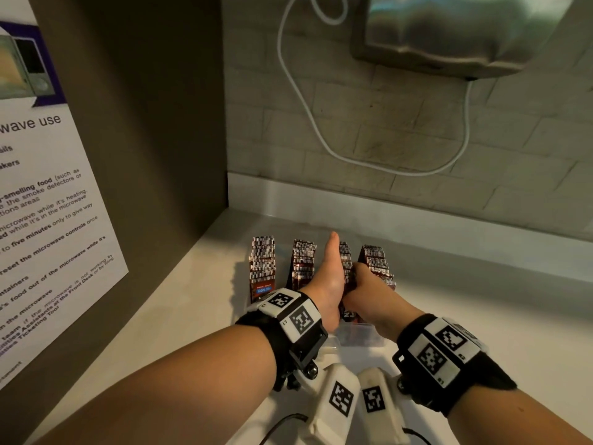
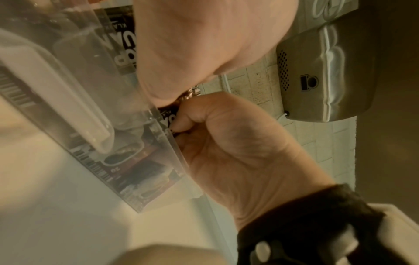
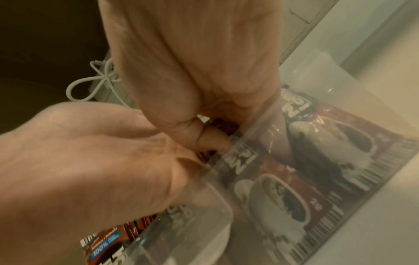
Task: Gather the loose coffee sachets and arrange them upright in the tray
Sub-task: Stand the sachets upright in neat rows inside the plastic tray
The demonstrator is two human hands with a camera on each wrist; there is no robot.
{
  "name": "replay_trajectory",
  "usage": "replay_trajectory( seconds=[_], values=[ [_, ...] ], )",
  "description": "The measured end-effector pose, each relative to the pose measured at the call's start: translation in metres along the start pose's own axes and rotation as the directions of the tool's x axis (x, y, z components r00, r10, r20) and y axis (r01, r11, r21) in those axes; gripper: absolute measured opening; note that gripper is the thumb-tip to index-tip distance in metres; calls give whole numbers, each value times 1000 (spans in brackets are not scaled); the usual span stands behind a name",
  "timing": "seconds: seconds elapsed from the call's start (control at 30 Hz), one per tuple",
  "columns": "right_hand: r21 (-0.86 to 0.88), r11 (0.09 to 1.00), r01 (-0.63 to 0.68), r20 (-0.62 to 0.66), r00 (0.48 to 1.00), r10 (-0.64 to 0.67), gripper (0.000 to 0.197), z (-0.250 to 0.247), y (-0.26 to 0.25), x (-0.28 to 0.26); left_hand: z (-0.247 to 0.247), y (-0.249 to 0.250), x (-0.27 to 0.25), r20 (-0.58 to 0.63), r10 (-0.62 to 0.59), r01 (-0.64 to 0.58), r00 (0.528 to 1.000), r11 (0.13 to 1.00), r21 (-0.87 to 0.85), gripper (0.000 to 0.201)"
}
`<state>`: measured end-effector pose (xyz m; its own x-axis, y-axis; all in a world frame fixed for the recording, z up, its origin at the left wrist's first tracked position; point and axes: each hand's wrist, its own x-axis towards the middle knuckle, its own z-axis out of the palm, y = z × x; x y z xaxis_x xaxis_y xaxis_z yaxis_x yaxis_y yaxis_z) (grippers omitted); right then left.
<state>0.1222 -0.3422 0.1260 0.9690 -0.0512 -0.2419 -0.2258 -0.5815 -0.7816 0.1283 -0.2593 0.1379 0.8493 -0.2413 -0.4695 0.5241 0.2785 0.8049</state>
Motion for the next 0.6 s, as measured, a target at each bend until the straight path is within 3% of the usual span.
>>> replay_trajectory(
  seconds=[0.17, 0.43, 0.6],
  values=[
    [25, 999, -24, 8, 1000, 24, 36, 2, -1, 2, -1, -2, 6, -6, -23, 23, 1000, 1000, -7, 109],
    [122, 990, -76, 44, 996, 71, 40, 3, -4, 4, 1, 0, 6, -62, -34, 33, 997, 999, -18, 96],
    [181, 984, 4, 3, 1000, -5, 46, 3, -2, 2, 3, -10, 15, -82, 49, -51, 995, 998, -28, 124]
  ],
)
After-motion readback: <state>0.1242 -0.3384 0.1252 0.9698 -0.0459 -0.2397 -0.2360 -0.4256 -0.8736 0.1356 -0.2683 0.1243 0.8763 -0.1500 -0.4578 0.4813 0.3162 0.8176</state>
